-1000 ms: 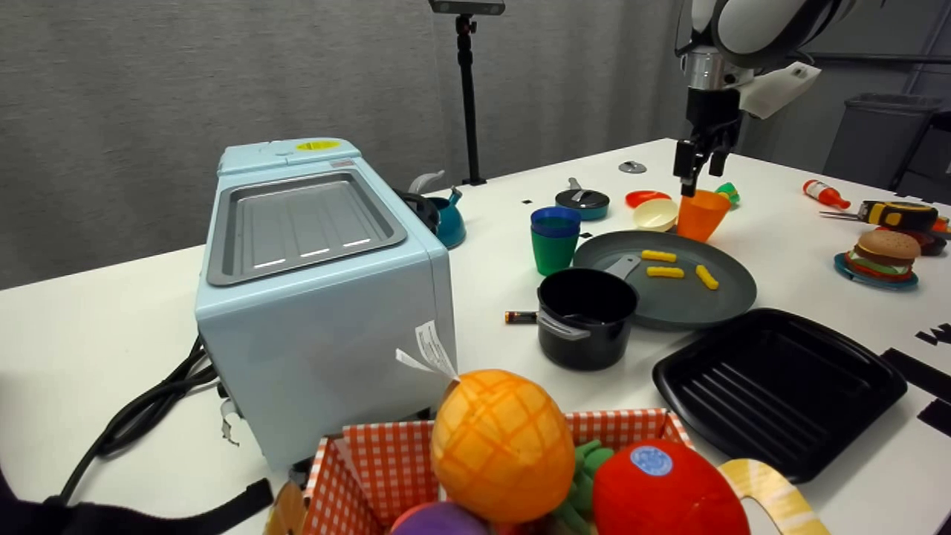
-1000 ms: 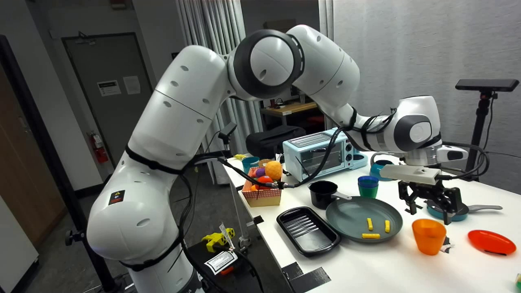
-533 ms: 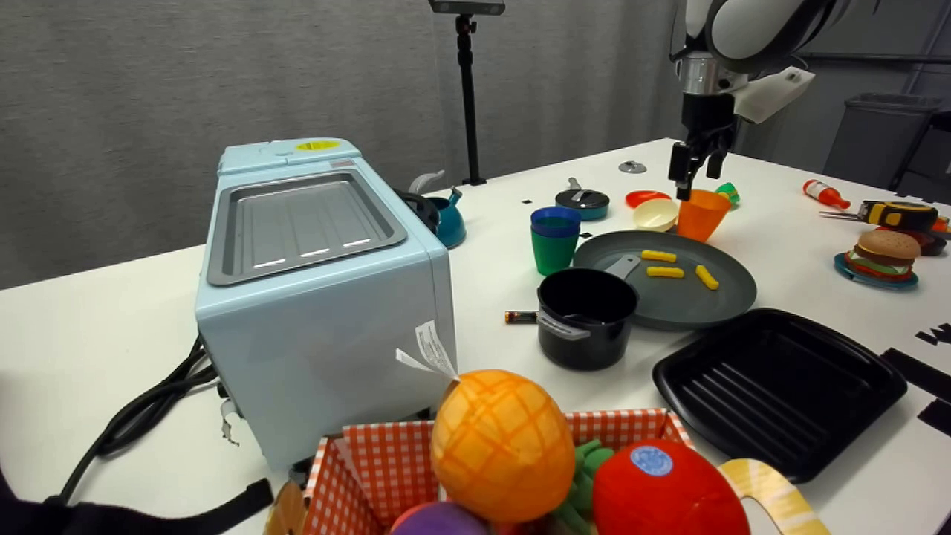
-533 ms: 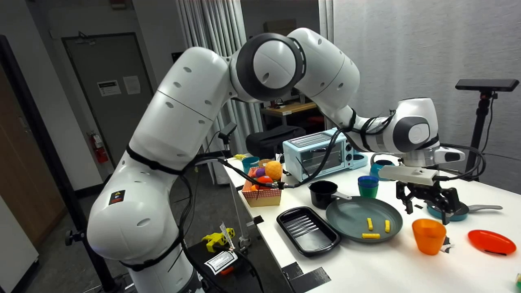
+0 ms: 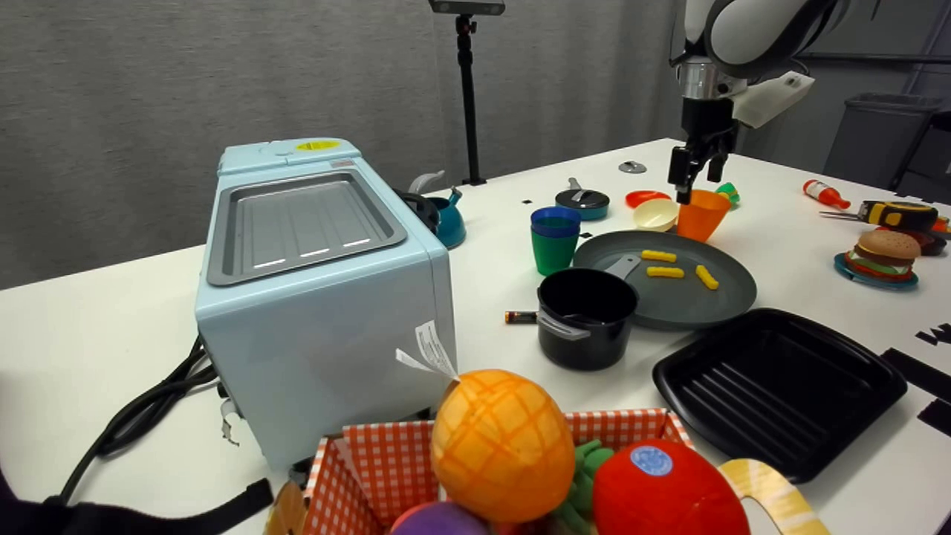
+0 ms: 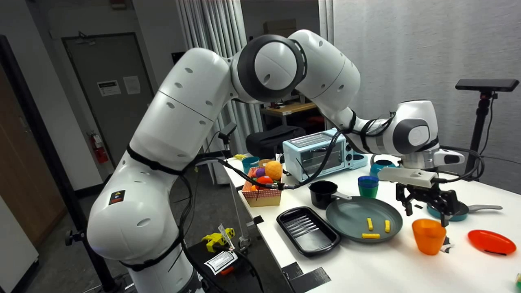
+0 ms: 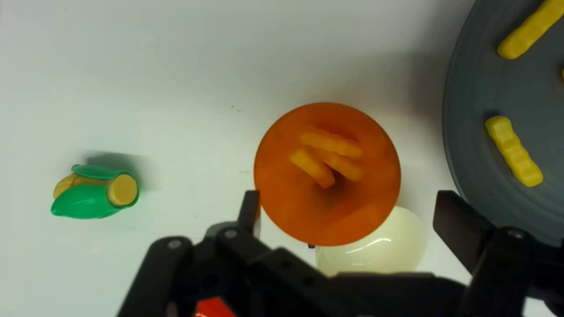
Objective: Remove three potato chips from the grey plate and put them in the orange cup, pour the chips out of the orange cup and onto the grey plate
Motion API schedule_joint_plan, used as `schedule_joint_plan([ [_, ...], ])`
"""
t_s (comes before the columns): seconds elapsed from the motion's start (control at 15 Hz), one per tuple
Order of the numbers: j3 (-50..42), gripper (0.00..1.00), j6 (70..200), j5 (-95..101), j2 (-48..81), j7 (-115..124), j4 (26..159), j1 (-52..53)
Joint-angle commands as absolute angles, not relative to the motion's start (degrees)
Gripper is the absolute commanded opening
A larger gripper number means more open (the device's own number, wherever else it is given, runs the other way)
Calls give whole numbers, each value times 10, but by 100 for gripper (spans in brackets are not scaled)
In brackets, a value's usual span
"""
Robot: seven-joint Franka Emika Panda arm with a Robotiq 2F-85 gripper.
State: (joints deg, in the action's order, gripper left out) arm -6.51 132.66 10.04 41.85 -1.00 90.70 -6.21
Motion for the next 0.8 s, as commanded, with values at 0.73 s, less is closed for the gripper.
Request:
schedule_joint_plan([
  [0.73, -78, 100, 1324, 107, 439, -11, 894, -60],
])
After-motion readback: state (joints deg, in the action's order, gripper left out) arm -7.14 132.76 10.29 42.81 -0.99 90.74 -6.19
